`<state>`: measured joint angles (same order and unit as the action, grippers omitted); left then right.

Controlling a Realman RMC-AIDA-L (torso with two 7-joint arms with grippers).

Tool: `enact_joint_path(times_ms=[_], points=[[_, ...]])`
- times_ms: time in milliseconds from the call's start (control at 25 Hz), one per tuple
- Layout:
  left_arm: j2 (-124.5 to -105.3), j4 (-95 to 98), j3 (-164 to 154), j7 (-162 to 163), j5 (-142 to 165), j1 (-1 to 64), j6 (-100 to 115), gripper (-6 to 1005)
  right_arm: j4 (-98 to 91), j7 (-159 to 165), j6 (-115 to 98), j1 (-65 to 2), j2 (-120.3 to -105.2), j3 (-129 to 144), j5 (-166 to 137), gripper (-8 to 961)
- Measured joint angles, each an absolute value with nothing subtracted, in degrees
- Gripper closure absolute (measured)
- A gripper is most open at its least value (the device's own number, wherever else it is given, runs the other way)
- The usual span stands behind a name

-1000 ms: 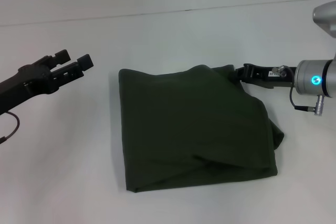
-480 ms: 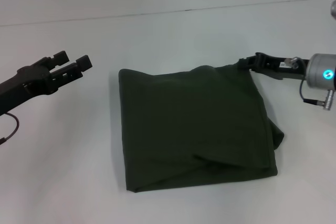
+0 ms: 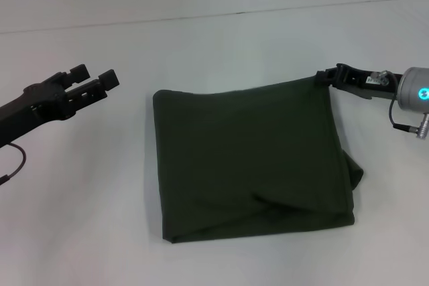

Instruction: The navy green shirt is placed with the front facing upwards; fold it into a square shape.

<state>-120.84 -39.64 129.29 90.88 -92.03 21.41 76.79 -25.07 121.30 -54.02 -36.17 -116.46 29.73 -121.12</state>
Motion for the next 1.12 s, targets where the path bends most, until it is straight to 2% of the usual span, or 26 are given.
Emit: enact_joint_path(times_ms=[160,280,400,640,720,1120], points=[[-120.84,-39.64,129.28,90.94,-92.02,21.46,76.79,82,-24.76,119.67,-53.38,-36.41,-116.91,29.85,-120.95,910],[-120.84,-39.64,129.28,90.94,-92.02,21.53,76.72,82,-24.97,117.41,-53.0,-36.18,-117.71,29.7,-118.7,820],[-120.83,-39.64,129.29,90.94,-92.02,21.53,76.67,82,-24.99,116.43,-52.78,-35.98,-117.87,29.7,-117.08,730],[-120.7,-39.64,129.29,90.97,-92.02,21.46,76.54,82,-25.29,114.86,-51.52,-34.82,-117.85,29.63,-113.07,496],[-120.62,-39.64,129.29,90.96,-92.02,21.41,76.49,82,-25.82,114.19,-51.36,-34.02,-117.79,29.57,-111.18,245],[-120.57,-39.64,129.37,90.93,-92.02,21.11,76.46,82,-26.65,103.63,-67.37,-31.61,-117.08,30.08,-103.42,209]])
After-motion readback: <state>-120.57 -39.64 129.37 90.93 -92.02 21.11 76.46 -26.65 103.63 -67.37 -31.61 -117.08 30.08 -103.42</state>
